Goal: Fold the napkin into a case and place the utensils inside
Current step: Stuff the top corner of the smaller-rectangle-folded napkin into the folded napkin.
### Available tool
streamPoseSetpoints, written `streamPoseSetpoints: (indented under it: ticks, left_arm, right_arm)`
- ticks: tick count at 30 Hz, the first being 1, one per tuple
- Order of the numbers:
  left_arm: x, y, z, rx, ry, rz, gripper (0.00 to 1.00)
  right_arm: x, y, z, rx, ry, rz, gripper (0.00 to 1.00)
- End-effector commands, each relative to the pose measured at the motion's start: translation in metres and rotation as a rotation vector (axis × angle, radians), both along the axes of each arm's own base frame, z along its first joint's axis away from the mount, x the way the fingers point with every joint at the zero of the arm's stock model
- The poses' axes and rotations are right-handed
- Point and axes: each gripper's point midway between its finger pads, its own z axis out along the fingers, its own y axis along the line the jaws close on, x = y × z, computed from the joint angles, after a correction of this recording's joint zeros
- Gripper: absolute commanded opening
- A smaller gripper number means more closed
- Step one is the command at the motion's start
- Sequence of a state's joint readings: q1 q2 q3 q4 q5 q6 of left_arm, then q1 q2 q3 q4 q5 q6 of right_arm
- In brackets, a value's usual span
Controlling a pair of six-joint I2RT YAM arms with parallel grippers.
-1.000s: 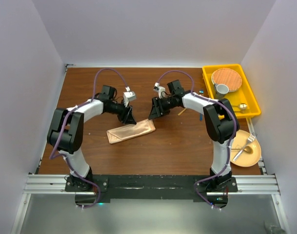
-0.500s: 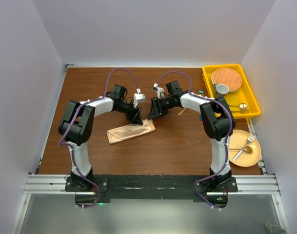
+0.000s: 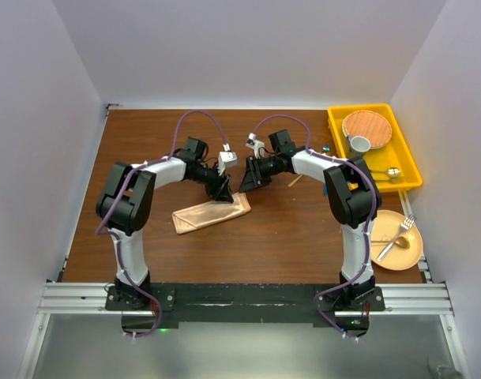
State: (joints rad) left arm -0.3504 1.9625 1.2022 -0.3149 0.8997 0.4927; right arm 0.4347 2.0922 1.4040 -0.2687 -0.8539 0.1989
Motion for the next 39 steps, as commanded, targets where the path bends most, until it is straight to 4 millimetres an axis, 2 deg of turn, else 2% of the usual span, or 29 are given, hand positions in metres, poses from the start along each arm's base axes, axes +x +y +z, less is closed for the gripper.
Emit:
streamPoseSetpoints:
  ticks: [1,9,15,19,23,25,26,27,30,34,39]
  left_arm:
    - [0.009,-0.013,0.013,-0.055,-0.056,-0.051,0.54]
    - [0.004,-0.016,0.012,-0.069,-0.045,-0.081,0.53]
    - [0.0,-0.02,0.022,-0.106,-0.036,-0.095,0.44]
    - [-0.002,-0.022,0.026,-0.12,-0.028,-0.097,0.33]
    - [-0.005,-0.023,0.027,-0.127,-0.017,-0.106,0.22]
    - [-0.007,-0.023,0.028,-0.13,-0.012,-0.11,0.12]
    - [-0.009,-0.022,0.028,-0.128,-0.002,-0.111,0.09]
    - [-0.01,-0.022,0.029,-0.129,-0.003,-0.113,0.06]
    - [-0.013,-0.019,0.031,-0.12,-0.006,-0.109,0.0]
    - [-0.02,-0.015,0.033,-0.094,-0.009,-0.084,0.0]
    - [-0.036,-0.012,0.03,-0.074,-0.016,-0.057,0.0]
  right_arm:
    - [0.003,0.008,0.032,0.066,-0.061,0.021,0.29]
    - [-0.002,0.009,0.038,0.088,-0.056,0.027,0.2]
    - [-0.007,0.009,0.041,0.108,-0.043,0.032,0.12]
    - [-0.009,0.008,0.043,0.115,-0.039,0.035,0.1]
    - [-0.011,0.009,0.046,0.129,-0.037,0.04,0.1]
    - [-0.012,0.01,0.047,0.131,-0.033,0.044,0.1]
    - [-0.013,0.009,0.045,0.127,-0.028,0.044,0.12]
    - [-0.011,0.008,0.045,0.12,-0.028,0.034,0.18]
    - [-0.005,0.006,0.041,0.094,-0.013,-0.015,0.2]
    - [0.0,0.006,0.035,0.079,0.026,-0.077,0.22]
    - [-0.008,0.004,0.017,0.03,0.098,-0.112,0.19]
